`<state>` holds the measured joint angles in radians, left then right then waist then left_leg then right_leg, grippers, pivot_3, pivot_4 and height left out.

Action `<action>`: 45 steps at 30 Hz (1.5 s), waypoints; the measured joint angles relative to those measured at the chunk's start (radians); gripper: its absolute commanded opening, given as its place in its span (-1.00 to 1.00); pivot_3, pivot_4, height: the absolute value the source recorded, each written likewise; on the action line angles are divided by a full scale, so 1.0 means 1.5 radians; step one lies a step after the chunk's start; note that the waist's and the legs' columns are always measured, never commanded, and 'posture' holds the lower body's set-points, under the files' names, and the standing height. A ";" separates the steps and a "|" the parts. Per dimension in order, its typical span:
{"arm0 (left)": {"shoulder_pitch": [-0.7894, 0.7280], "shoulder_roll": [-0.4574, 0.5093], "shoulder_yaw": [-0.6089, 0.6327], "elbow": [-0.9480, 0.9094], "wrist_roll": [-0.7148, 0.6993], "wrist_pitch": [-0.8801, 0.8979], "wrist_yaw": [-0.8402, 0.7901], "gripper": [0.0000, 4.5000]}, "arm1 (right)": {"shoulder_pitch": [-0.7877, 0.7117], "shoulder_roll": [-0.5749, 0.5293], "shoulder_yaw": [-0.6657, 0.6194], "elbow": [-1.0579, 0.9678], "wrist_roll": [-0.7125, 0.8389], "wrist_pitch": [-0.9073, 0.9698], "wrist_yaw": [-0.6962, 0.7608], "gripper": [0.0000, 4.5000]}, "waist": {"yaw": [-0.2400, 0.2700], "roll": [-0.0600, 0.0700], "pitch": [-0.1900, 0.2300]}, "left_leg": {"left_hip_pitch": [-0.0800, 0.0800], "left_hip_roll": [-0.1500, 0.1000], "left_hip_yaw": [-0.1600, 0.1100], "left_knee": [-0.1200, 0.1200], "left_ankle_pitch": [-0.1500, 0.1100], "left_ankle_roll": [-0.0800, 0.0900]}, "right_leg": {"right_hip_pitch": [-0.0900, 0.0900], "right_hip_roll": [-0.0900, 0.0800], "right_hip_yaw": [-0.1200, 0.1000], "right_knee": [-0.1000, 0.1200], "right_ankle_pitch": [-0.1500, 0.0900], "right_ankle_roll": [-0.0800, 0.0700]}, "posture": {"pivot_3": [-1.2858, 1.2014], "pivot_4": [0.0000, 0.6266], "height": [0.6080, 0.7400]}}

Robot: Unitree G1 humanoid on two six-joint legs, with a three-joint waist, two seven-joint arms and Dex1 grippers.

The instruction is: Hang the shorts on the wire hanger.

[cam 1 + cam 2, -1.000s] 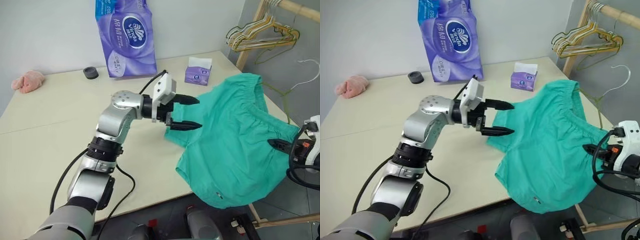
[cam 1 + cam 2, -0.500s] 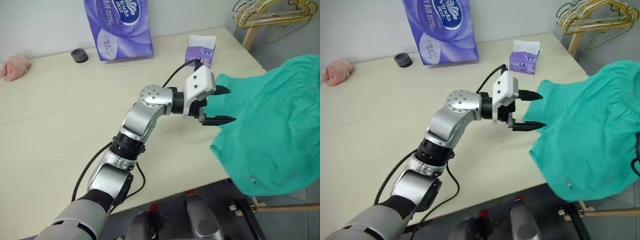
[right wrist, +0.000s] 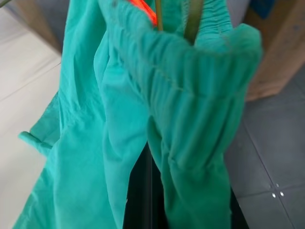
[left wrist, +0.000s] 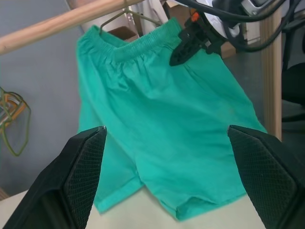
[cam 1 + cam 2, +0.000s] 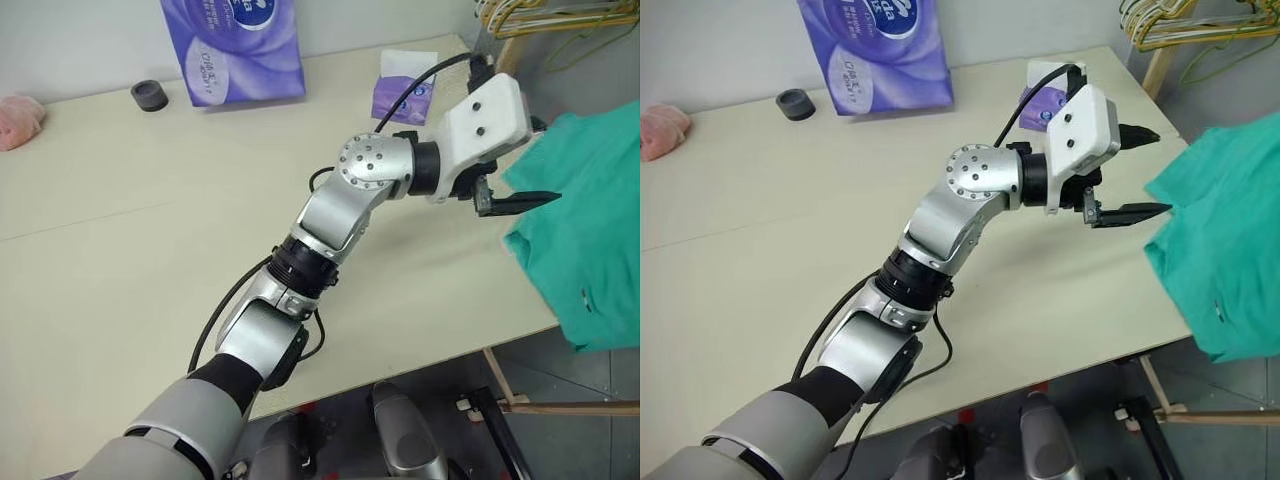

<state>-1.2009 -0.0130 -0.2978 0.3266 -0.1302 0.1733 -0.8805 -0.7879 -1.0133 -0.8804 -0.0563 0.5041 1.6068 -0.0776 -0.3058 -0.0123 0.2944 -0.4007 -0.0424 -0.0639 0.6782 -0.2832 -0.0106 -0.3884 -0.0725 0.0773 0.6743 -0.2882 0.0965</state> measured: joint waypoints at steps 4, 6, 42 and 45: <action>-0.021 -0.008 0.001 0.022 0.012 -0.026 0.011 0.89 | -0.058 0.021 0.000 0.050 -0.027 0.000 -0.027 -1.00 | 0.002 -0.001 0.001 | 0.000 0.000 0.001 0.000 0.000 0.000 | 0.000 0.000 0.002 0.000 0.000 0.000 | -0.26 0.03 1.00; -0.040 -0.016 0.001 0.039 0.017 -0.040 0.019 0.89 | -0.065 0.037 -0.001 0.069 -0.030 0.000 -0.040 -1.00 | 0.003 -0.002 0.002 | 0.000 0.000 0.002 0.000 0.000 0.000 | 0.000 0.000 0.002 -0.001 0.001 0.001 | -0.26 0.03 1.00; -0.114 -0.036 0.051 0.048 -0.103 0.153 -0.046 0.92 | -0.070 0.112 0.025 0.061 -0.101 0.000 -0.045 0.04 | 0.026 0.000 0.002 | 0.000 0.000 0.010 -0.001 -0.003 0.004 | -0.001 0.000 0.011 -0.007 0.003 0.005 | -0.22 -0.11 1.00; -0.113 -0.032 0.051 0.048 -0.102 0.152 -0.046 0.92 | -0.070 0.137 0.025 0.005 -0.122 0.000 -0.052 0.52 | 0.028 0.000 0.002 | 0.000 0.000 0.010 -0.001 -0.003 0.004 | -0.001 0.000 0.011 -0.007 0.003 0.005 | -0.22 -0.11 1.00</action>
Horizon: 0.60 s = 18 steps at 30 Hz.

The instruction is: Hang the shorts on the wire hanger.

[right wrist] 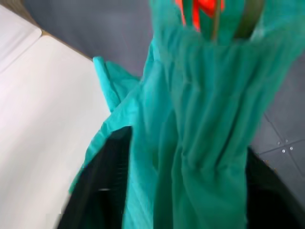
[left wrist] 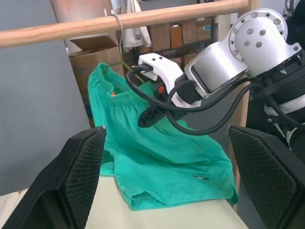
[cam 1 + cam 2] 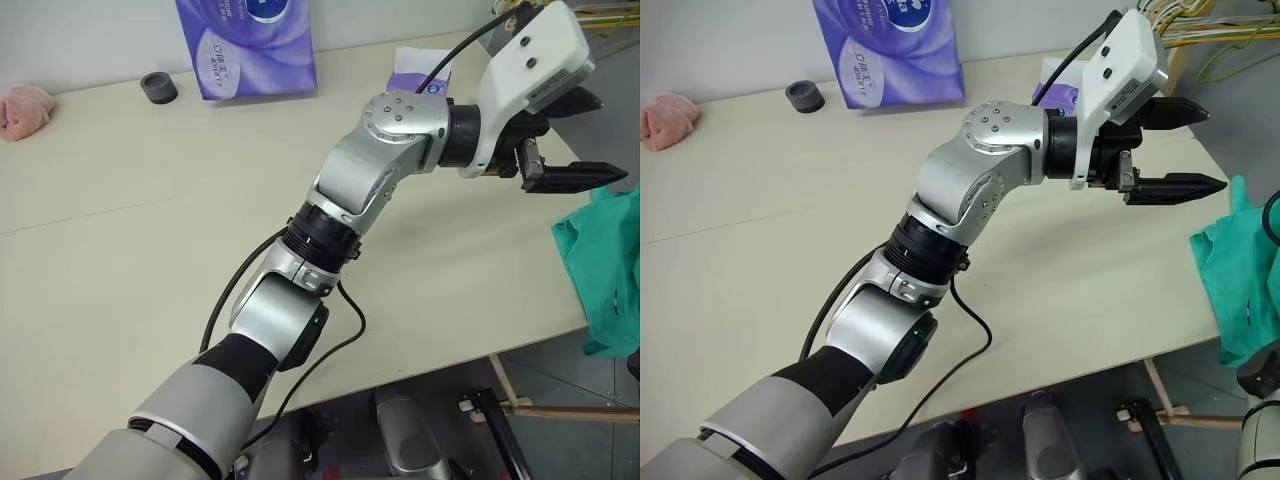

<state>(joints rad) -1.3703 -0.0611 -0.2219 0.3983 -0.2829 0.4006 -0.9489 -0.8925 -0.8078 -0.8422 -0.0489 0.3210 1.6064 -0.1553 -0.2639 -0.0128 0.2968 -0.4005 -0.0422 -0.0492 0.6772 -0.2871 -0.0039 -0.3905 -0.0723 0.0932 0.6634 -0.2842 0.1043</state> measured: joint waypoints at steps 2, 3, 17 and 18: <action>0.003 0.001 0.000 0.000 0.003 -0.002 0.000 0.92 | 0.001 0.019 0.001 -0.032 -0.013 0.000 -0.006 0.78 | 0.001 0.000 0.000 | 0.000 0.000 0.000 0.000 0.000 0.000 | 0.000 0.000 0.000 0.000 0.000 0.000 | -0.22 -0.13 1.00; 0.005 0.004 -0.001 -0.001 0.006 -0.006 -0.001 0.92 | 0.004 0.029 0.003 -0.057 -0.025 0.000 -0.014 0.94 | 0.003 0.001 0.000 | 0.000 0.000 0.000 0.000 0.000 0.000 | 0.000 0.000 0.000 0.001 0.000 0.000 | -0.22 -0.13 1.00; 0.050 0.048 -0.002 -0.004 0.035 -0.016 0.007 0.92 | 0.090 0.116 0.119 -0.424 -0.159 -0.002 -0.079 0.97 | 0.008 0.003 -0.002 | -0.009 0.000 0.001 0.002 0.001 -0.001 | -0.012 0.000 0.002 0.006 0.000 0.000 | -0.22 -0.18 1.00; 0.055 0.052 -0.002 -0.004 0.038 -0.017 0.010 0.92 | 0.097 0.109 0.132 -0.435 -0.168 -0.007 -0.078 0.97 | 0.008 0.003 -0.002 | -0.009 -0.001 0.001 0.002 0.001 -0.001 | -0.014 0.000 0.002 0.007 0.000 0.000 | -0.22 -0.19 1.00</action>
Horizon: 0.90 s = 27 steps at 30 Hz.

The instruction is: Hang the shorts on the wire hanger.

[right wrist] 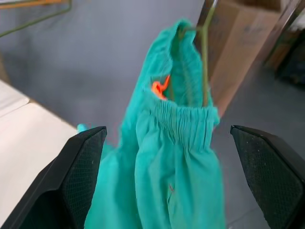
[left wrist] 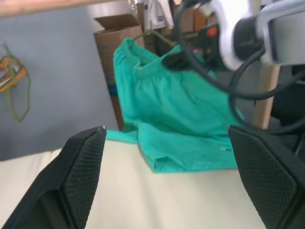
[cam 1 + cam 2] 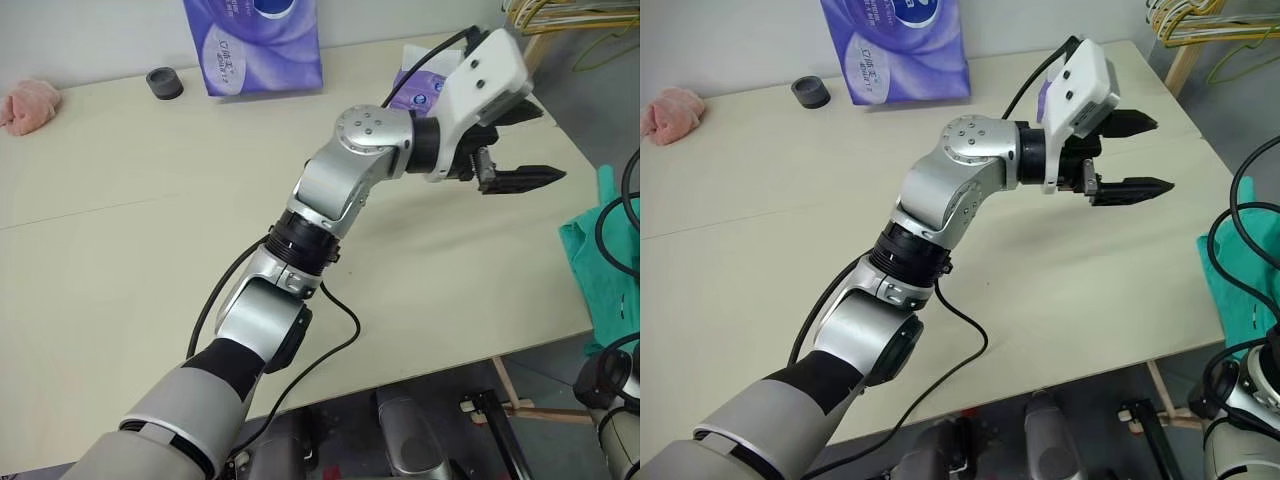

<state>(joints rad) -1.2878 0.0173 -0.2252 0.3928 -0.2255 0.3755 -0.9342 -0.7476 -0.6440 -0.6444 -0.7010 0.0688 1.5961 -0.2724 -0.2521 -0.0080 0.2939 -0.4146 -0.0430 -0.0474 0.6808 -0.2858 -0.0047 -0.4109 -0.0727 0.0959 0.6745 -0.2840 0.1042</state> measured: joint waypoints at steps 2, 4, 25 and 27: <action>0.010 0.007 0.000 0.000 0.006 0.000 0.007 0.92 | 0.022 -0.022 0.030 -0.019 -0.012 -0.040 0.013 0.97 | 0.000 0.000 0.000 | 0.000 0.000 0.000 0.000 0.001 0.000 | -0.001 0.000 0.000 0.001 0.000 0.000 | -0.21 -0.20 1.00; 0.023 0.014 0.001 -0.001 0.012 0.000 0.026 0.92 | 0.049 -0.049 0.071 -0.040 -0.011 -0.109 0.047 0.97 | -0.001 0.000 0.000 | 0.000 0.000 0.000 0.000 0.001 0.001 | -0.001 0.000 0.000 0.003 0.000 0.000 | -0.21 -0.20 1.00; 0.522 0.186 0.246 -0.157 0.120 0.035 0.481 0.92 | 0.313 0.179 0.340 0.272 0.045 -0.830 0.328 0.97 | 0.031 -0.007 -0.041 | 0.000 0.000 -0.004 -0.001 0.010 -0.007 | -0.005 0.001 -0.002 0.006 0.007 -0.004 | 0.02 -0.66 1.00; 0.559 0.183 0.259 -0.193 0.114 0.033 0.491 0.92 | 0.296 0.186 0.340 0.317 0.049 -0.870 0.345 0.97 | 0.054 -0.009 -0.055 | 0.000 0.000 -0.005 -0.001 0.011 -0.007 | -0.005 0.001 -0.003 0.005 0.008 -0.004 | 0.05 -0.73 1.00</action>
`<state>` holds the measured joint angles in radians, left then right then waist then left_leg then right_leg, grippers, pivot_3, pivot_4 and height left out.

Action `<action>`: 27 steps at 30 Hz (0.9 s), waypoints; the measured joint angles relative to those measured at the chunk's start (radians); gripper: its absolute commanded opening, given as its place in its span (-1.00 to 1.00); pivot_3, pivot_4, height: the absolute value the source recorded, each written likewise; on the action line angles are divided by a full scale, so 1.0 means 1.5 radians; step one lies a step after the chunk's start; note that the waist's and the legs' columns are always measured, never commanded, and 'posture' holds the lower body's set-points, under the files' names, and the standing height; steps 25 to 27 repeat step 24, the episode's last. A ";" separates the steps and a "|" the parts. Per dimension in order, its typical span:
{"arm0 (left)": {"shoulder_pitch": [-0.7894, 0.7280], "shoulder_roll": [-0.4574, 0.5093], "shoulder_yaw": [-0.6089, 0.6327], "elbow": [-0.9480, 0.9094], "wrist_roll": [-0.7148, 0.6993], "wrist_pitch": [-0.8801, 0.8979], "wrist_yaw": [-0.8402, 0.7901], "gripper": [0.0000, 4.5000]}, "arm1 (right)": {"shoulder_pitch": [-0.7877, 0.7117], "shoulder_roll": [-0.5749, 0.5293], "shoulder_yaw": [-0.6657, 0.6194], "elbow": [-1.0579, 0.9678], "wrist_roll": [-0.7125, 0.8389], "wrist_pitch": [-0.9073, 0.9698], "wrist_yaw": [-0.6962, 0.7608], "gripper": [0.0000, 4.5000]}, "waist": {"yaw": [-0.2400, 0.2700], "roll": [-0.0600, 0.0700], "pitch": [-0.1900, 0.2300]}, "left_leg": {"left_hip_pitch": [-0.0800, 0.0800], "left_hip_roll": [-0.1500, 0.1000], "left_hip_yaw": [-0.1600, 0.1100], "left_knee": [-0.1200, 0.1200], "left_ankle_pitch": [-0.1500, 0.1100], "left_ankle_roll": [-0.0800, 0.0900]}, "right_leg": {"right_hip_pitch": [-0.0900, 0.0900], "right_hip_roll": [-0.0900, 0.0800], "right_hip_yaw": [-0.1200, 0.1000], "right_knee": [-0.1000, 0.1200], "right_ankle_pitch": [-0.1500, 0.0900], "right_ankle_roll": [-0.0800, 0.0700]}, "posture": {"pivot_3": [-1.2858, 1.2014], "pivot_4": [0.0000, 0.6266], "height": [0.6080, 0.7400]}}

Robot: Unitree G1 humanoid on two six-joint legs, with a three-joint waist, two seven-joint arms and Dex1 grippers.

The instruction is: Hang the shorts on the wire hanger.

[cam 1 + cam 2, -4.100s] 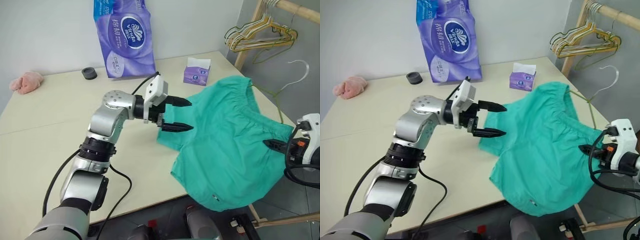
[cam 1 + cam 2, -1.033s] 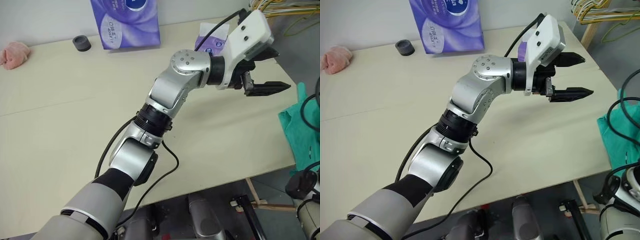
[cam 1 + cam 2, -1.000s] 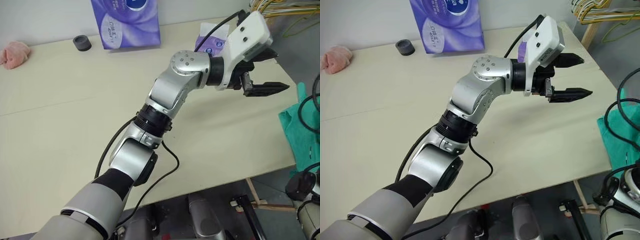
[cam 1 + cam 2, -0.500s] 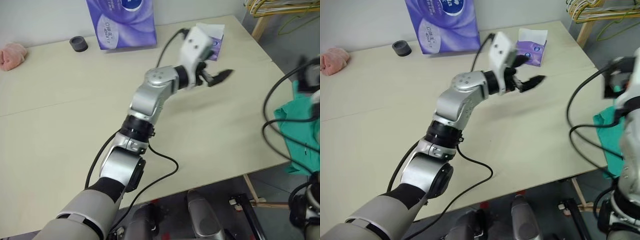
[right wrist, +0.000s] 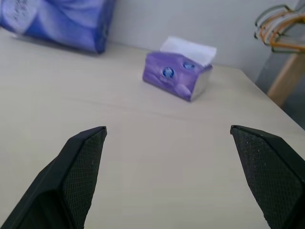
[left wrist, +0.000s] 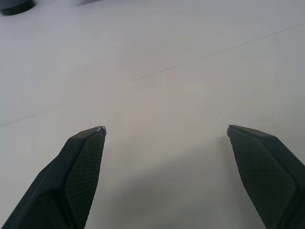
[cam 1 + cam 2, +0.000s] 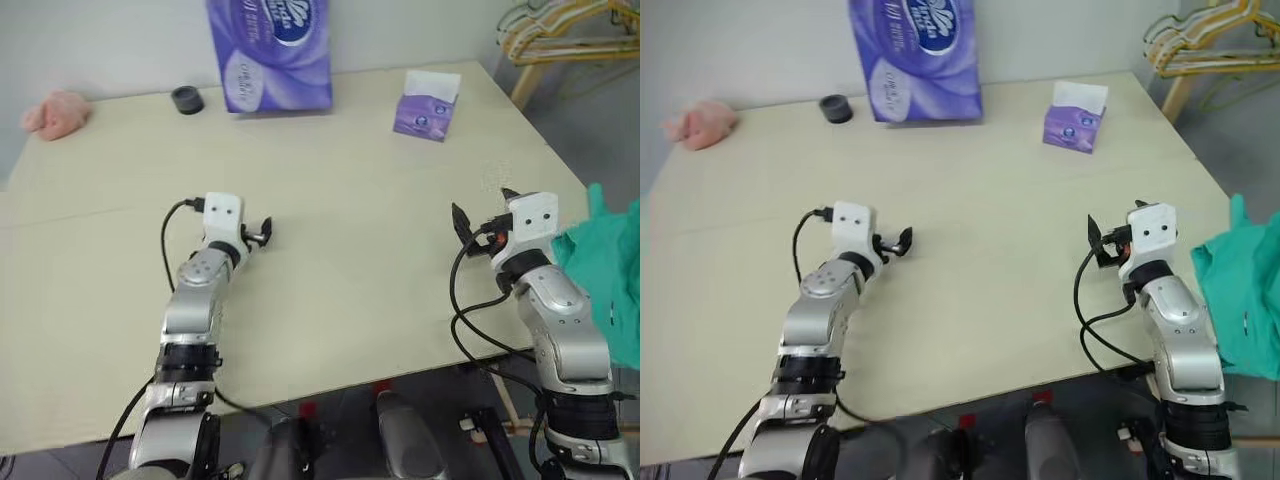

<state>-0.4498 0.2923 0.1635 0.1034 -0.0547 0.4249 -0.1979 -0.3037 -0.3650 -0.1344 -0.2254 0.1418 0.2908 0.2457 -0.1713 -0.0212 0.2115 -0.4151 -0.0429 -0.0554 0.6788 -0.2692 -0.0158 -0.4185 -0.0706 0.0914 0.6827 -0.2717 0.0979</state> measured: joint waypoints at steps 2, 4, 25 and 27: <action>0.027 -0.004 0.017 -0.030 -0.006 -0.009 0.017 0.92 | -0.008 0.012 0.007 0.037 0.001 -0.035 0.017 0.97 | 0.021 -0.001 -0.016 | 0.000 0.000 -0.001 0.000 0.001 -0.001 | 0.000 0.000 -0.001 0.000 0.000 -0.001 | 0.08 -0.80 1.00; 0.054 -0.010 0.042 -0.057 -0.012 -0.019 0.039 0.92 | -0.018 0.022 0.024 0.079 -0.003 -0.071 0.032 0.97 | 0.039 -0.002 -0.030 | 0.000 0.000 -0.001 -0.001 0.001 -0.002 | 0.000 0.000 -0.001 -0.001 0.001 -0.001 | 0.10 -0.83 1.00; 0.030 -0.003 0.039 -0.010 -0.028 -0.085 0.027 0.92 | -0.011 0.041 0.029 0.197 -0.017 -0.139 0.024 0.97 | 0.128 -0.005 -0.063 | 0.012 0.000 -0.012 -0.002 0.004 -0.005 | 0.019 0.005 -0.014 -0.004 0.001 -0.006 | 0.10 -0.87 1.00; 0.030 -0.003 0.039 -0.010 -0.028 -0.085 0.027 0.92 | -0.011 0.041 0.029 0.197 -0.017 -0.139 0.024 0.97 | 0.128 -0.005 -0.063 | 0.012 0.000 -0.012 -0.002 0.004 -0.005 | 0.019 0.005 -0.014 -0.004 0.001 -0.006 | 0.10 -0.87 1.00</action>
